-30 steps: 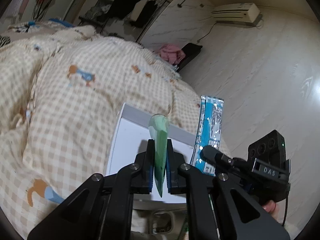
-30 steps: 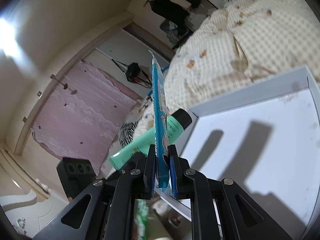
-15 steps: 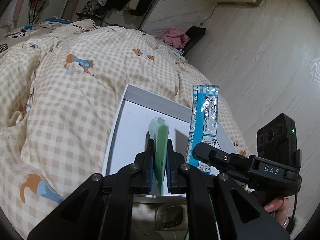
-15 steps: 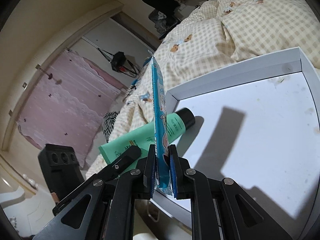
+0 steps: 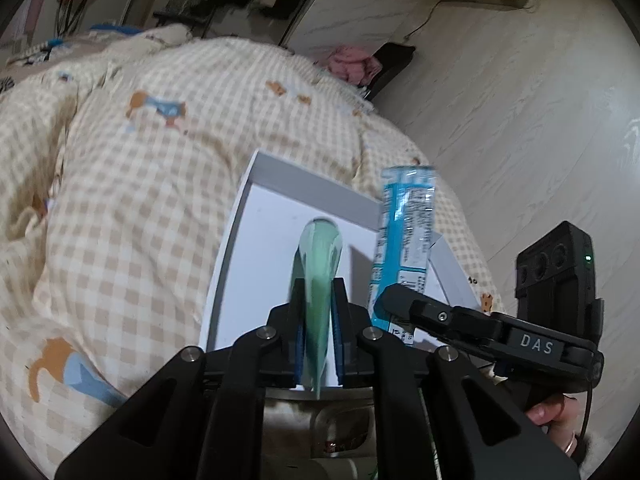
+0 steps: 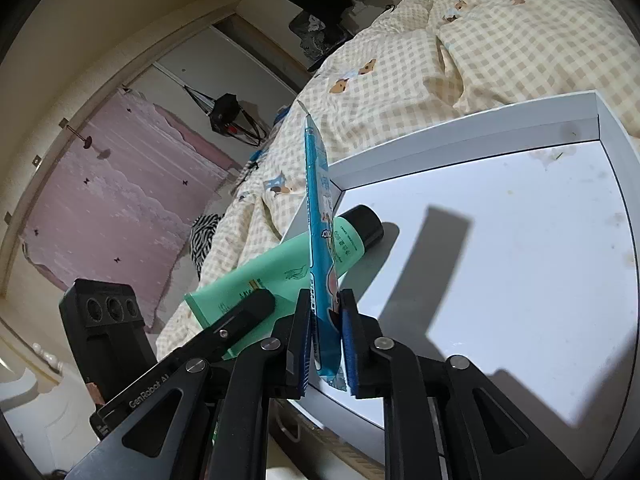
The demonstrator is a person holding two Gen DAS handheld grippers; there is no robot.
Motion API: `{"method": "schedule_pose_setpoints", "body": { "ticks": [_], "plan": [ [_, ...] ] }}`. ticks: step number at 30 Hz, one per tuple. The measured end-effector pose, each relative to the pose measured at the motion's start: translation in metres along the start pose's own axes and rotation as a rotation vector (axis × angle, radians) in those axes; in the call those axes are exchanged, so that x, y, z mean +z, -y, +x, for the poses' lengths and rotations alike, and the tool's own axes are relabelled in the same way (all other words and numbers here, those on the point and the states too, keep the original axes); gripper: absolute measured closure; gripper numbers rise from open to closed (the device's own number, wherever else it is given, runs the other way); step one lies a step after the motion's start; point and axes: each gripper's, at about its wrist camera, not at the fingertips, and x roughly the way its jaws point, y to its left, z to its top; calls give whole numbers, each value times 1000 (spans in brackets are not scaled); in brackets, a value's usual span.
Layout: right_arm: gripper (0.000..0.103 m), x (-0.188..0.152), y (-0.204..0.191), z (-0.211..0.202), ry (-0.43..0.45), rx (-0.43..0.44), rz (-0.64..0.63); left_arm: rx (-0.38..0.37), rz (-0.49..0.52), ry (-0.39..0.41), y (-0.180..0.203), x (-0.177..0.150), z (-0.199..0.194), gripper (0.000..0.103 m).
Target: Organize objects
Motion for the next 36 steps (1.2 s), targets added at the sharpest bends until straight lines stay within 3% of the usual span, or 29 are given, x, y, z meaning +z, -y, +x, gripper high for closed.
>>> {"method": "schedule_pose_setpoints", "body": {
  "ticks": [3,4,5,7,9,11,14,16,23,28,32,36],
  "plan": [
    [81,-1,-3,-6,19,-74,-15,32,0,-1,1,0,-1,71],
    [73,-1,-3,-9,30,-90,-14,40,10,11,4,0,-4,57],
    [55,-1,-4,-12,43,-103,-12,37,14,21,5,1,-6,46],
    [38,-1,-5,-22,73,-116,-4,12,22,45,9,4,-13,37],
    [33,0,-6,-30,88,-142,2,-3,35,63,12,10,-20,30],
    [21,1,-9,-38,91,-176,-7,6,45,89,16,14,-26,20],
    [21,4,-20,-52,94,-213,-55,28,81,102,21,16,-35,18],
    [21,4,-36,-70,103,-225,-91,-6,108,123,26,20,-46,18],
    [0,0,-93,-150,207,-190,-226,48,343,217,77,33,-102,14],
    [0,-26,-142,-210,295,-256,-354,30,451,268,105,33,-147,6],
    [0,-59,-177,-243,354,-341,-459,21,458,300,112,28,-172,3],
    [0,-99,-205,-258,350,-383,-547,-9,454,309,109,18,-192,2]
  ]
}}
